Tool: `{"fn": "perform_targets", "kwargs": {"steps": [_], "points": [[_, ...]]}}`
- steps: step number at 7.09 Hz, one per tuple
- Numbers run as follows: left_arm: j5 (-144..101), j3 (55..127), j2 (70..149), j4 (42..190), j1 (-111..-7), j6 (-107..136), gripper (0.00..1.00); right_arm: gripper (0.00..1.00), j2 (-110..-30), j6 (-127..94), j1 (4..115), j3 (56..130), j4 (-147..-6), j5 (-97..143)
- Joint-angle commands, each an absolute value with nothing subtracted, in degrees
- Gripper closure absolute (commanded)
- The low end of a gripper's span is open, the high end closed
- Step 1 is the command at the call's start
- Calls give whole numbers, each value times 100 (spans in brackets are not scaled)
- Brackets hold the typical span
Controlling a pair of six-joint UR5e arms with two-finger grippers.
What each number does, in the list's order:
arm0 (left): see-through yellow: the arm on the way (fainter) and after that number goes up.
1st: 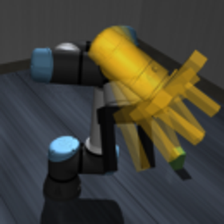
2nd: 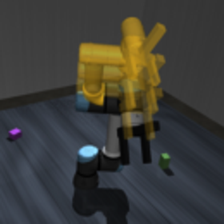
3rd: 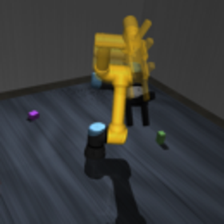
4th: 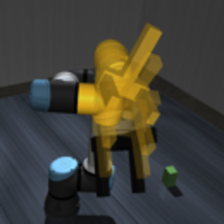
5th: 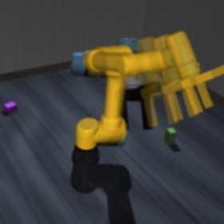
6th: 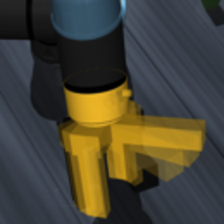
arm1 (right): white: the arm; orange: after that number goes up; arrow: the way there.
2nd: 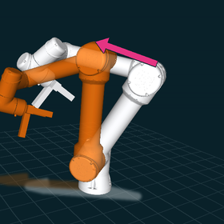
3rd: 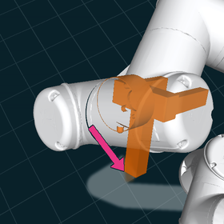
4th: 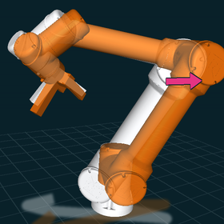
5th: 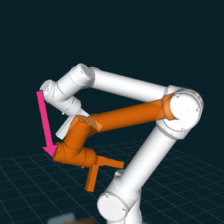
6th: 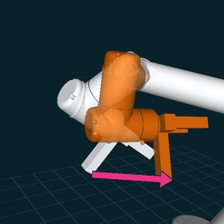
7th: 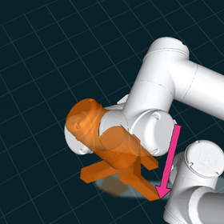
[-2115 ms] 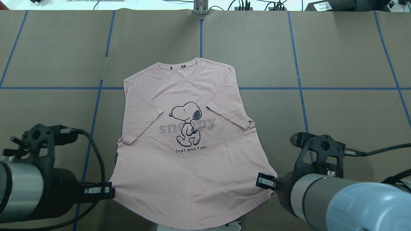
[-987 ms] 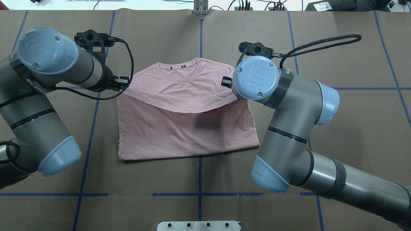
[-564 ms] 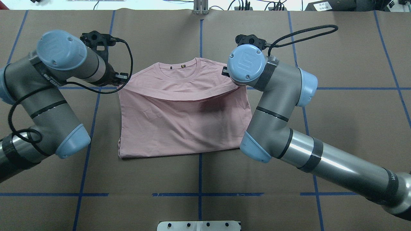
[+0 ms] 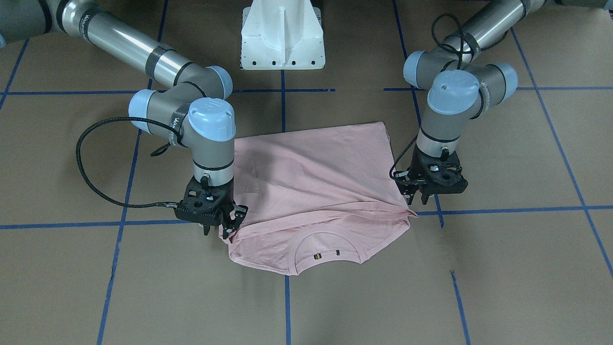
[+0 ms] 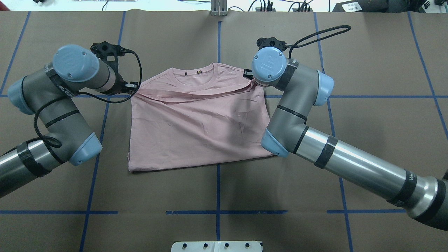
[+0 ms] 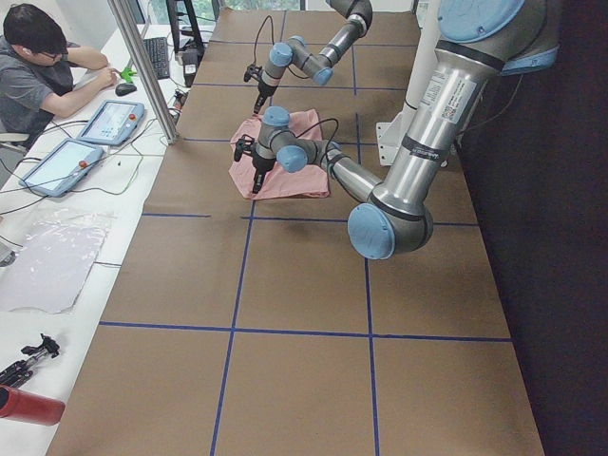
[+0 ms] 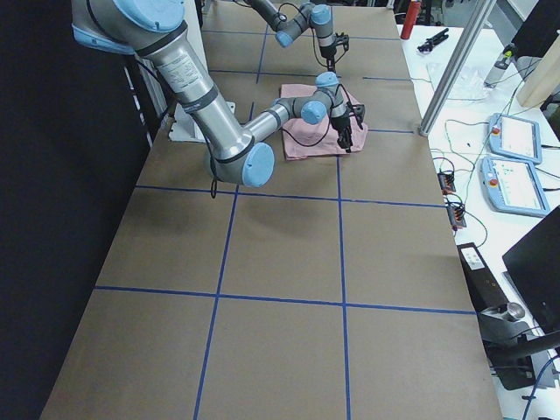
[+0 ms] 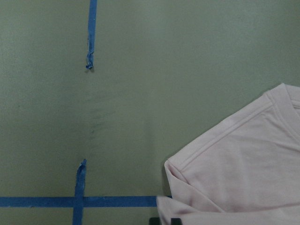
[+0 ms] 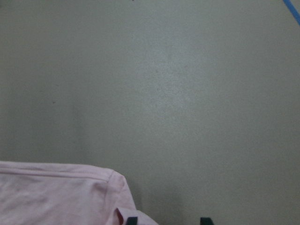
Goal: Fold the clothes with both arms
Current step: 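Open both grippers over the folded hem and raise them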
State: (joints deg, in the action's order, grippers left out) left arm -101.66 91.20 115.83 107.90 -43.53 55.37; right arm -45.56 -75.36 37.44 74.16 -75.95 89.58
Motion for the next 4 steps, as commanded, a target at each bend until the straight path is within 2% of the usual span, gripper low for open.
{"fn": "perform_targets", "kwargs": {"steps": [1,4], "points": [[-10213,9594,11453,10793,-4438,5055,0,0,-4386,-7200,3980,7452,-7602,9549],[-10501,10797,10515,10828,-4325,5612,0,0,-4929,-6557,4298,8321,-7620,10160]]}}
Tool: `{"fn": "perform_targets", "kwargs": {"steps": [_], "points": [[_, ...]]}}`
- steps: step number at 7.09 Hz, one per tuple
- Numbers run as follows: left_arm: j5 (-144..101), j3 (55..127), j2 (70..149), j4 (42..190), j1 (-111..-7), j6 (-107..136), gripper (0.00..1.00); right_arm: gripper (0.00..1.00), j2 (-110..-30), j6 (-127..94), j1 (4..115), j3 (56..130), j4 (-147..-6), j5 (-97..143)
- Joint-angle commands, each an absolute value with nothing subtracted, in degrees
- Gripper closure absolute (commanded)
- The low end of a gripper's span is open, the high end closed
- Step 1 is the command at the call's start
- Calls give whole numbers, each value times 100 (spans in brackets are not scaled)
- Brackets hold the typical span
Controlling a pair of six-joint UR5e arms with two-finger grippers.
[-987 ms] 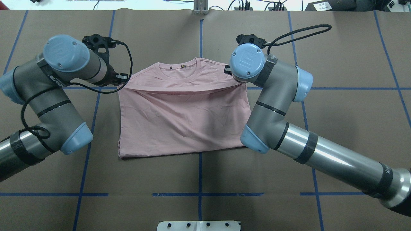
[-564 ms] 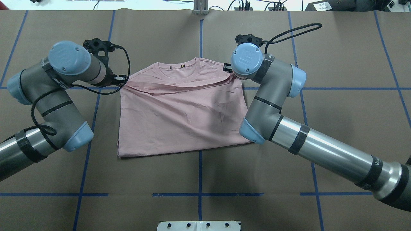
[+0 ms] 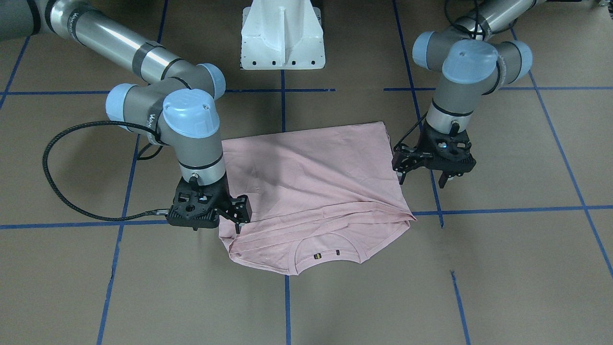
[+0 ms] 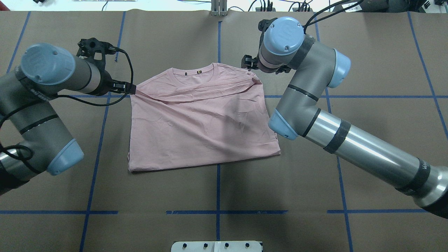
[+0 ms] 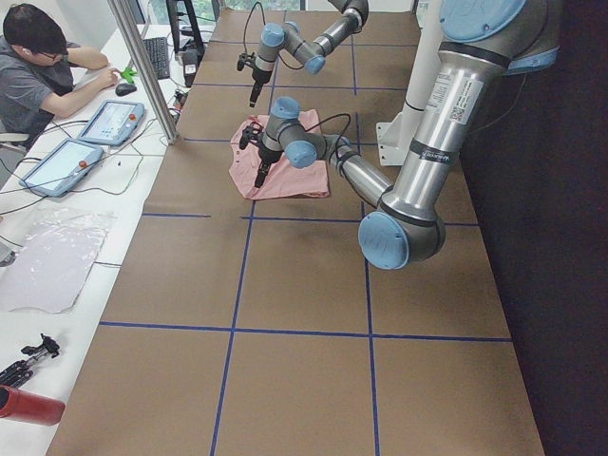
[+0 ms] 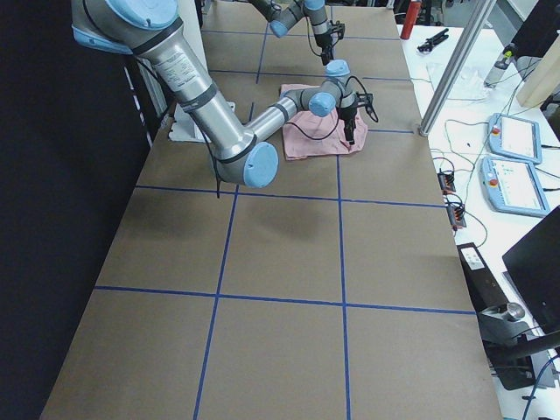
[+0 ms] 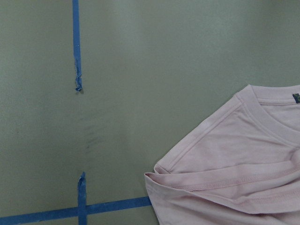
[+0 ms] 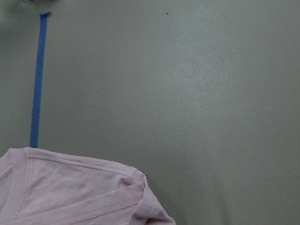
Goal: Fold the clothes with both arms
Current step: 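Open both grippers over the folded hem and raise them, then lower the left gripper to the folded shirt's side edge and grasp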
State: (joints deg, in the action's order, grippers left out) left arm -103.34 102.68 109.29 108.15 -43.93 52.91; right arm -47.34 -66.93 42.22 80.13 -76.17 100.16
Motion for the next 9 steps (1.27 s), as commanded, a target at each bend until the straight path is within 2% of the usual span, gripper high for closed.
{"fn": "perform_targets", "kwargs": {"steps": [1,2,3,4,9], "points": [[-10477,11176,10207,10828,-4054,5956,0,0,-4939,-6557,4298,8349,-7620,10151],[-10381,11345,9969,10959,-3704,6429,0,0,-4939,-6557,4298,8358,-7620,10143],[-10110,11321,9741,11404,-3213,7225,16,0,-4948,-6557,4298,8367,-7620,10143],[-9725,11216,9712,11556,-2808,7703,23,0,-4957,-6557,4298,8376,-7620,10125],[-9615,10942,9817,11566,-2321,7963,26,0,-5132,-6565,4298,8560,-7620,10107]]}}
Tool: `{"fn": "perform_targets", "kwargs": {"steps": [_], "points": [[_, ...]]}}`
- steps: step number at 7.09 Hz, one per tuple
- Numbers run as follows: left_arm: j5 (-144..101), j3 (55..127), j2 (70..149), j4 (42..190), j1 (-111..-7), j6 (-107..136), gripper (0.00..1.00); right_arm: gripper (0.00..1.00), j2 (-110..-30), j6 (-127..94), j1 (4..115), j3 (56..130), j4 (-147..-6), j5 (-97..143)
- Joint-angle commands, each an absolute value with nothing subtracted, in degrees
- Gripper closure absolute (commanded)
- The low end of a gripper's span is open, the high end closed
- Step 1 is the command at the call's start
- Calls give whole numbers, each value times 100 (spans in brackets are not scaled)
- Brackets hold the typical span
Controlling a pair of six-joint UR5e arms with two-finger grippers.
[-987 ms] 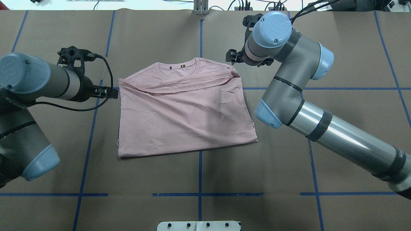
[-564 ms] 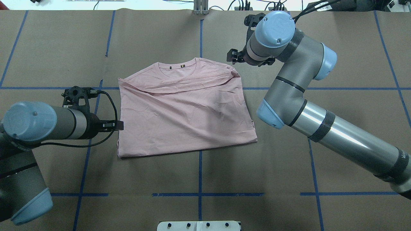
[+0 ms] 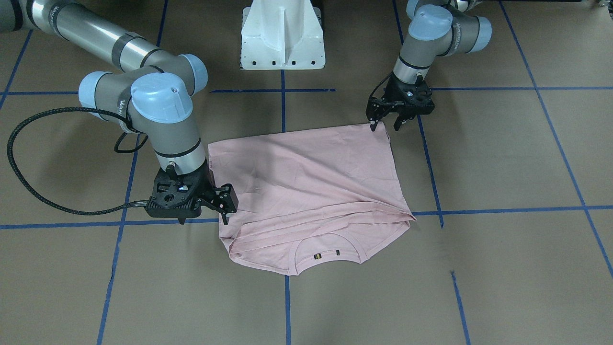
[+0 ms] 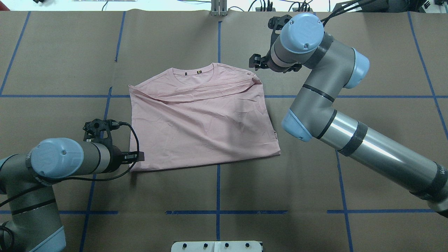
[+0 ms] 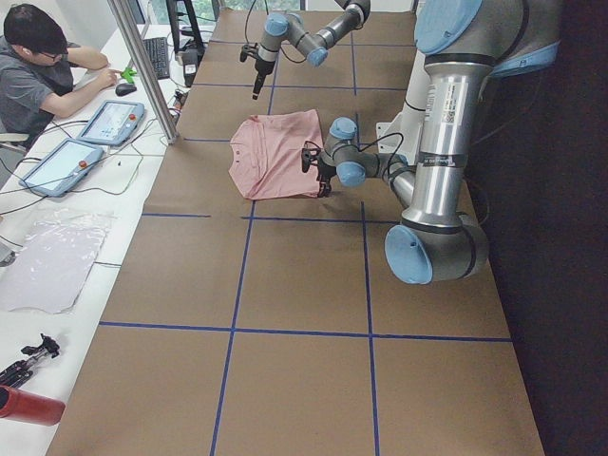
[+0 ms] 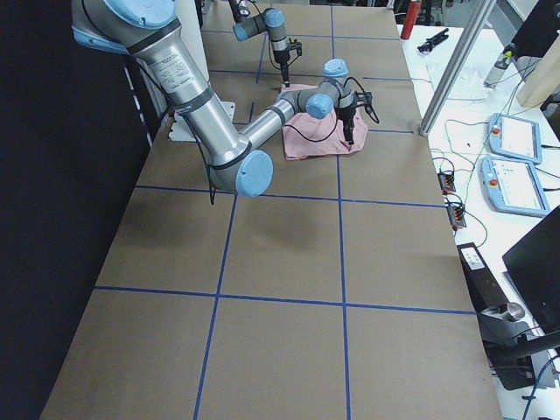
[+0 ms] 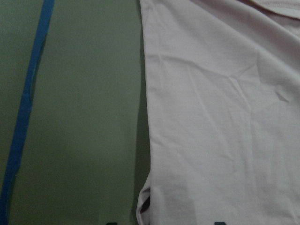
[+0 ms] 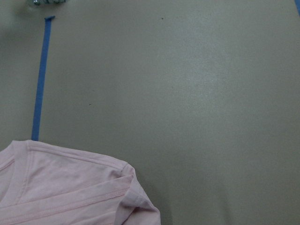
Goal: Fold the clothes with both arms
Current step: 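Lower the left gripper to the folded shirt's side edge and grasp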
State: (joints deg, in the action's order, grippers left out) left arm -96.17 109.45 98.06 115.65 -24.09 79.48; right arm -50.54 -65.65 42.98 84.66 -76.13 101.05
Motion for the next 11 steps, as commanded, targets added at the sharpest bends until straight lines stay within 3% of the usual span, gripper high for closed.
{"fn": "perform_targets", "kwargs": {"steps": [1,3,11], "points": [[-9615,10942,9826,11566,-2233,8076,36,0,-5176,-6565,4298,8604,-7620,10107],[-9606,10942,9905,11549,-2188,8156,62,0,-5194,-6574,4298,8631,-7620,10099],[-9650,10916,9817,11496,-2215,8068,60,0,-5194,-6565,4298,8631,-7611,10116]]}}
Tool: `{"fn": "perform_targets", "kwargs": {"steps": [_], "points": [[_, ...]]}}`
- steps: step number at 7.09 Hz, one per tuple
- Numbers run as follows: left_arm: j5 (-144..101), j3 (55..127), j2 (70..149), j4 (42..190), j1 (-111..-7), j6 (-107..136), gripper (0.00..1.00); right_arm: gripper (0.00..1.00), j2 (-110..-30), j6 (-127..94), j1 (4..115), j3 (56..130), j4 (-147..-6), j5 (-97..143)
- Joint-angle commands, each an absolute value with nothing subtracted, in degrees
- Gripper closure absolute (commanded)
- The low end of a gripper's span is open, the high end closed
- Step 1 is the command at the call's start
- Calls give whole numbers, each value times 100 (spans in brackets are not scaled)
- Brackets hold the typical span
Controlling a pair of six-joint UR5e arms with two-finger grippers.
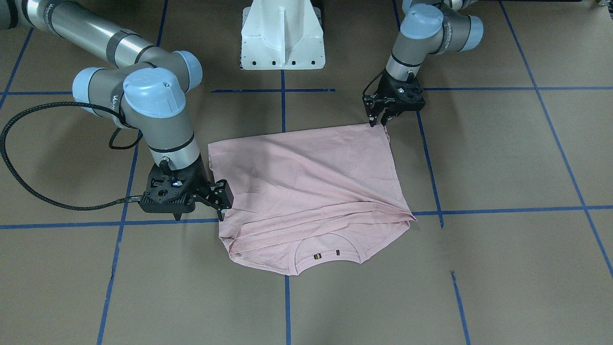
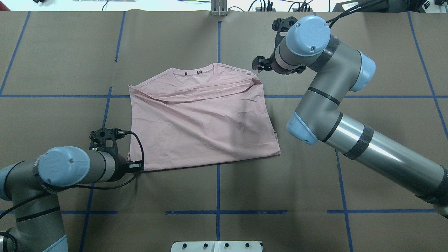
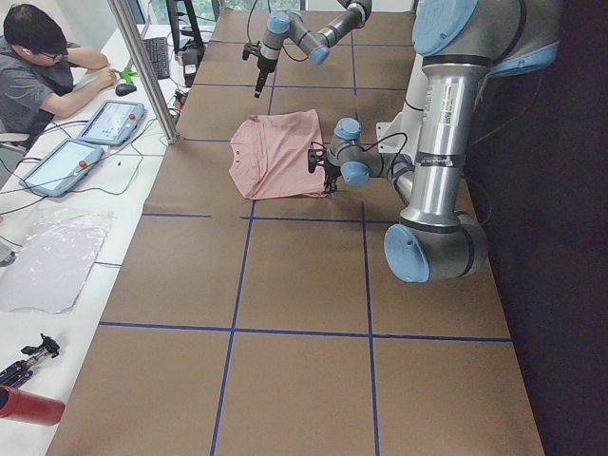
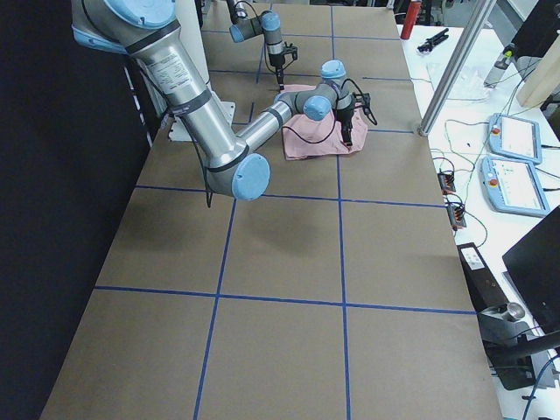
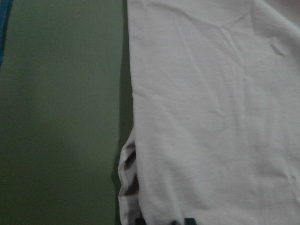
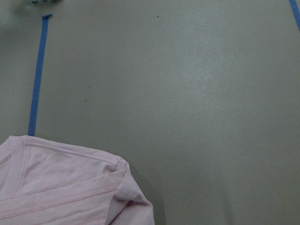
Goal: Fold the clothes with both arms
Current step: 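Lower the left gripper to the folded shirt's side edge and grasp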
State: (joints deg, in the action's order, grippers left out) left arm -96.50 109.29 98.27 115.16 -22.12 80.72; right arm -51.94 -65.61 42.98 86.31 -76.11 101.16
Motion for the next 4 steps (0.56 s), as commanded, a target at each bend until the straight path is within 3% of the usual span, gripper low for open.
{"fn": "perform_targets", "kwargs": {"steps": [1,3,4], "points": [[-9650,10916,9817,11487,-2215,8068,60,0,-5194,-6565,4298,8631,-7611,10116],[-9642,10881,9817,11487,-2206,8068,63,0,-5203,-6557,4298,8631,-7611,10116],[-9633,10872,9826,11496,-2197,8077,74,0,-5203,-6557,4298,8631,-7611,10116]]}}
